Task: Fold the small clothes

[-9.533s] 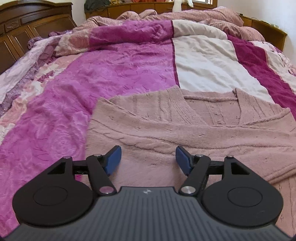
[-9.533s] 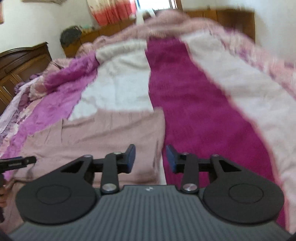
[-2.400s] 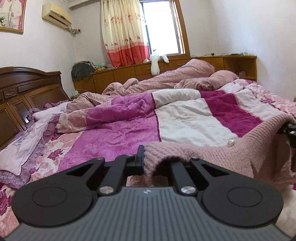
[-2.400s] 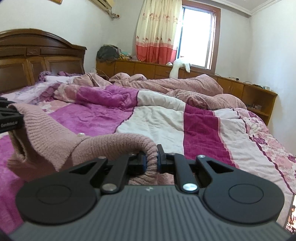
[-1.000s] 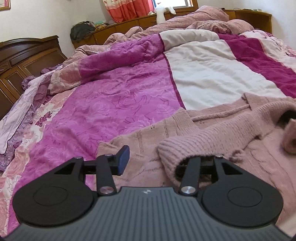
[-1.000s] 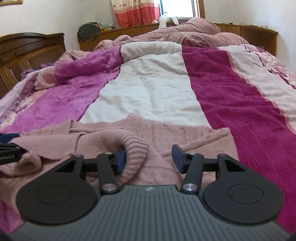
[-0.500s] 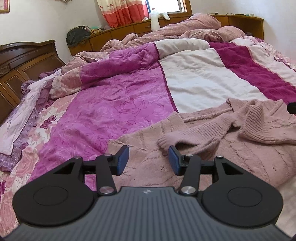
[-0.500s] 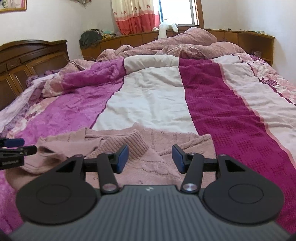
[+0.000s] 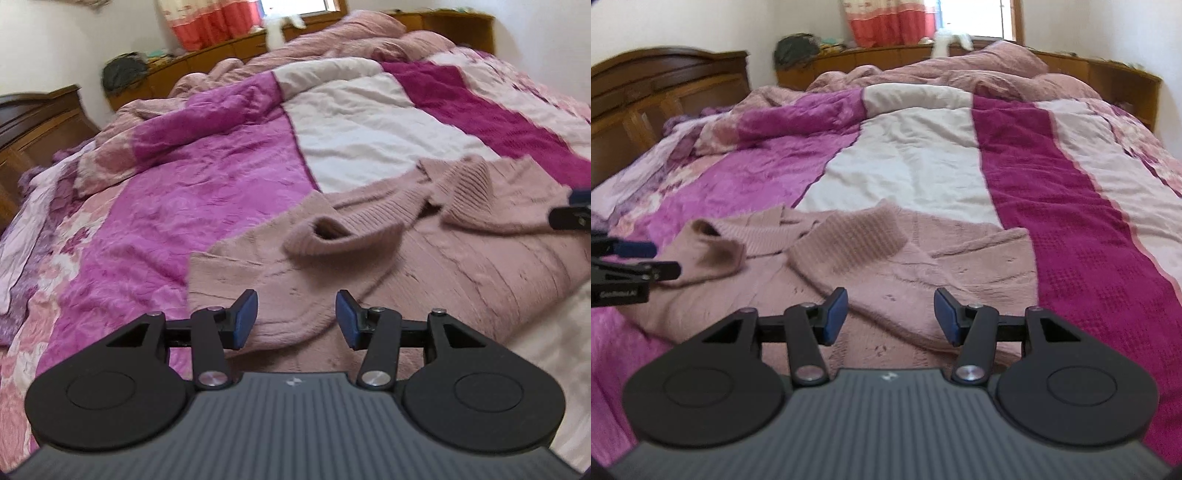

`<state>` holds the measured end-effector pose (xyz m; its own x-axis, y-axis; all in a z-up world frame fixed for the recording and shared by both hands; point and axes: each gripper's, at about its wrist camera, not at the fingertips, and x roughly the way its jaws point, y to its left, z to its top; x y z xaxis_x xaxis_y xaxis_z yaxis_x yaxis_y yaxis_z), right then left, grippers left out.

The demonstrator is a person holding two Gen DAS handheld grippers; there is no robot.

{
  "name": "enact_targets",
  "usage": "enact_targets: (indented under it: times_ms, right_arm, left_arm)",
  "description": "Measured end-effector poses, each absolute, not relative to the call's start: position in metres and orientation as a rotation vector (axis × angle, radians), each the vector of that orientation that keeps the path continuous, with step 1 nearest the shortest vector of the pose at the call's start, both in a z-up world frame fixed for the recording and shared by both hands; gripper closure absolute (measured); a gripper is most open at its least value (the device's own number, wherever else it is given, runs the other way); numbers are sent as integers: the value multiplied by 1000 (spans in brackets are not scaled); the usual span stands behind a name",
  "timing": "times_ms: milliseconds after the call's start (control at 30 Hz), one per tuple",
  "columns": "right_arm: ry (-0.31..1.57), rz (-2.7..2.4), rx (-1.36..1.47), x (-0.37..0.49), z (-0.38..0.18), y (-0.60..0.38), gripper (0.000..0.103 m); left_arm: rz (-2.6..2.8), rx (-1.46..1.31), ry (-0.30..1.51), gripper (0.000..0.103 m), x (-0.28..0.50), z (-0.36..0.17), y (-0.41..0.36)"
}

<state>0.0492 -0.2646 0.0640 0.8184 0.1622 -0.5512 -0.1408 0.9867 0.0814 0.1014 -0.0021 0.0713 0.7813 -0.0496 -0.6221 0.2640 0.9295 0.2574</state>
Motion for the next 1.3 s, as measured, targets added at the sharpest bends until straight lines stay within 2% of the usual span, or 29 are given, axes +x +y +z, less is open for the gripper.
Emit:
enact_targets:
  times_ms: [267,433,467,500,533,567,633,800,1000,1133,1200,1300]
  right_arm:
    - [601,220,-198,71,51,-238,49]
    - [599,240,-252,85,44,-232,51]
    - [597,237,-256,87,44,-231,53]
    - [591,235,-255,87,45,-231,61]
    - [590,232,-252,88,46,-231,84]
    - [586,227,-242,89,48,-233,88]
    - [556,210,-201,90,54,-239,89]
    - [520,124,-78,104,68,-267,90]
    - [573,-29,164,132,63,-319,87]
    - [623,-104,166,139,48,-334,87]
    - [635,-130,140,140,44,-337,86]
    - [631,-173,122,134,43,-341,77]
  left_arm:
    - [-235,448,658,48,122,43,-23]
    - [-247,486,625,48,133,36,-30]
    - [-254,482,621,55,134,36,-29]
    - [-266,468,623,63,135,36,-28]
    - [-268,455,624,79,136,38,-26]
    - [-257,446,619,87,137,40,-24]
    - [-232,416,600,90,138,46,-16]
    - [-107,309,573,90,161,60,15]
    - [29,239,632,89,198,56,50]
    - [68,208,679,89,207,46,64]
    - [79,200,677,86,206,46,68]
    - [98,182,680,81,205,48,72]
